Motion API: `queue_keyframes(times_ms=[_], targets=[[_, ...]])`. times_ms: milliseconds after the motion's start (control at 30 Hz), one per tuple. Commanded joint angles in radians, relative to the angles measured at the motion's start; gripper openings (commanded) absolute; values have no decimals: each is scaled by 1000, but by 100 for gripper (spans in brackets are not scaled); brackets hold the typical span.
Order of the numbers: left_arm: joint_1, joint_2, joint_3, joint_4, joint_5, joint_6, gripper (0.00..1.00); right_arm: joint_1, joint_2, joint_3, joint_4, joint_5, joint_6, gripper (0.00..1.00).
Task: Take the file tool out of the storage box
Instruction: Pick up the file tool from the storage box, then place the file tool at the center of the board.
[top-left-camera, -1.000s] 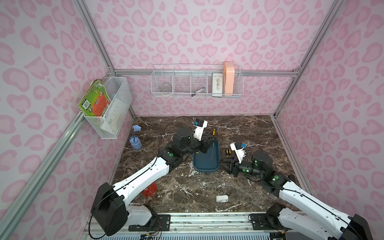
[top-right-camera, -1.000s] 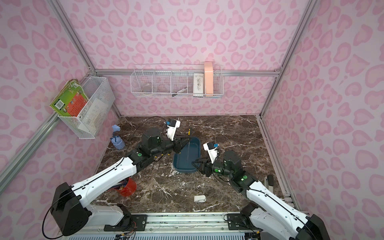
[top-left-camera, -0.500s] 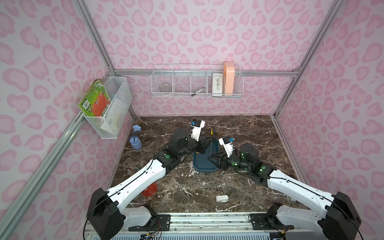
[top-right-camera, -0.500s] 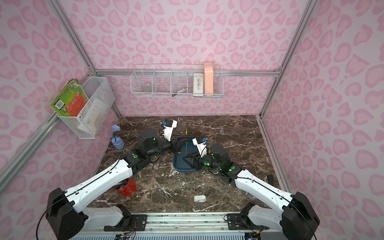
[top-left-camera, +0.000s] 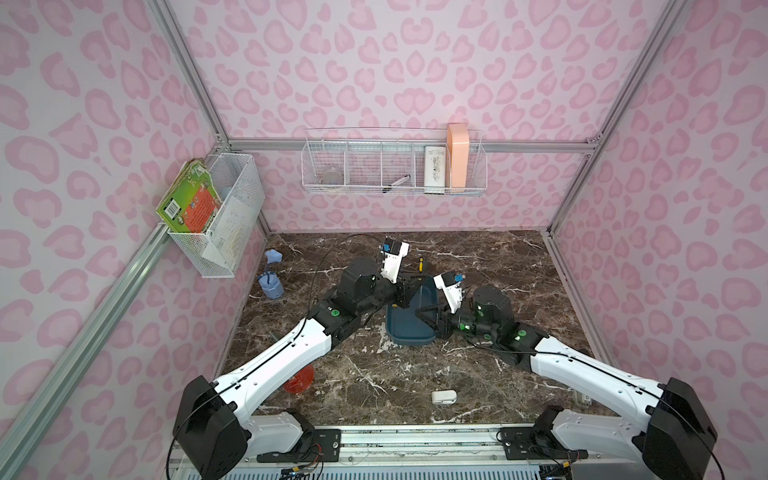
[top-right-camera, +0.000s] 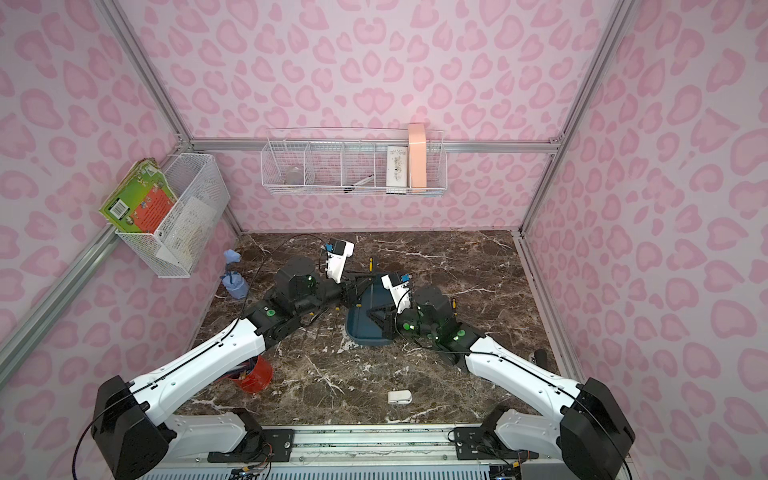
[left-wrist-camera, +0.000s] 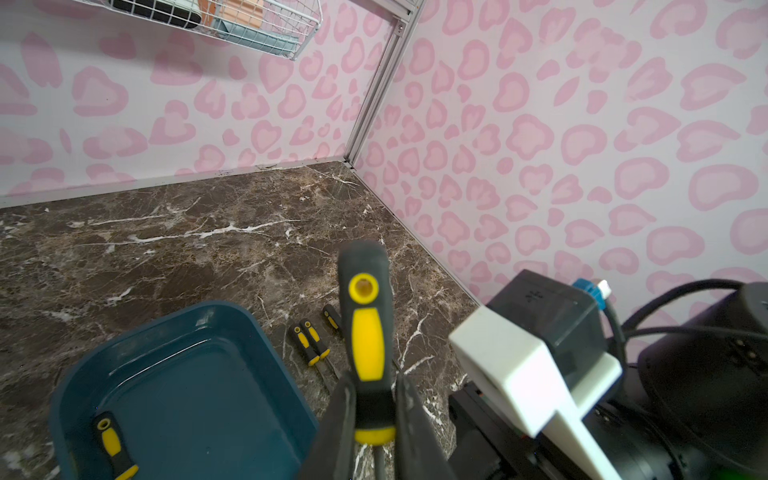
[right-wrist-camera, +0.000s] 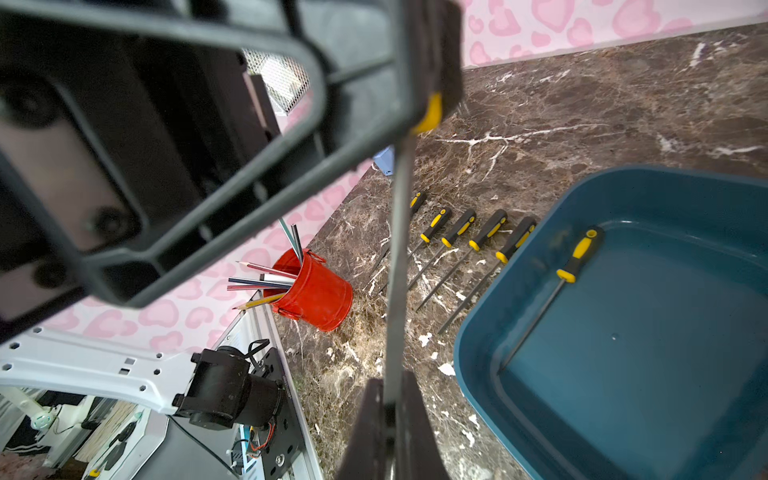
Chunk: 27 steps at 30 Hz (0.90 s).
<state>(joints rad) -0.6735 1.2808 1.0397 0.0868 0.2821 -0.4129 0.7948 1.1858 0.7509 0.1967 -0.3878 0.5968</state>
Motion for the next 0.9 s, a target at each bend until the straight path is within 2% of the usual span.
queue_keyframes(times_ms=[0, 100, 133, 300, 400, 500, 567, 733, 800, 867], targets=[[0, 6, 12, -30, 19, 11, 40, -3, -1, 24, -58, 34, -36, 0], [0, 8, 19, -74, 8, -1, 60, -9, -3, 69, -195, 81, -63, 0], [0, 7, 19, -113, -2, -1, 62, -10, -3, 83, -243, 101, -65, 0], [1, -7, -5, -178, -54, 35, 64, -10, 6, 167, -549, 345, -86, 0], [5, -13, 23, -258, -100, 75, 68, -14, 32, 238, -757, 469, -91, 0], [6, -37, 28, -298, -89, 98, 69, -40, 54, 288, -924, 601, -79, 0], [6, -56, 4, -281, -67, 101, 69, -108, 71, 300, -989, 593, -89, 0], [7, -40, 6, -332, -30, 149, 68, -358, 92, 255, -951, 400, -219, 0], [8, -17, 19, -347, -30, 158, 68, -422, 123, 247, -955, 395, -244, 0], [8, 9, 34, -358, -9, 166, 68, -463, 176, 250, -993, 454, -246, 0]])
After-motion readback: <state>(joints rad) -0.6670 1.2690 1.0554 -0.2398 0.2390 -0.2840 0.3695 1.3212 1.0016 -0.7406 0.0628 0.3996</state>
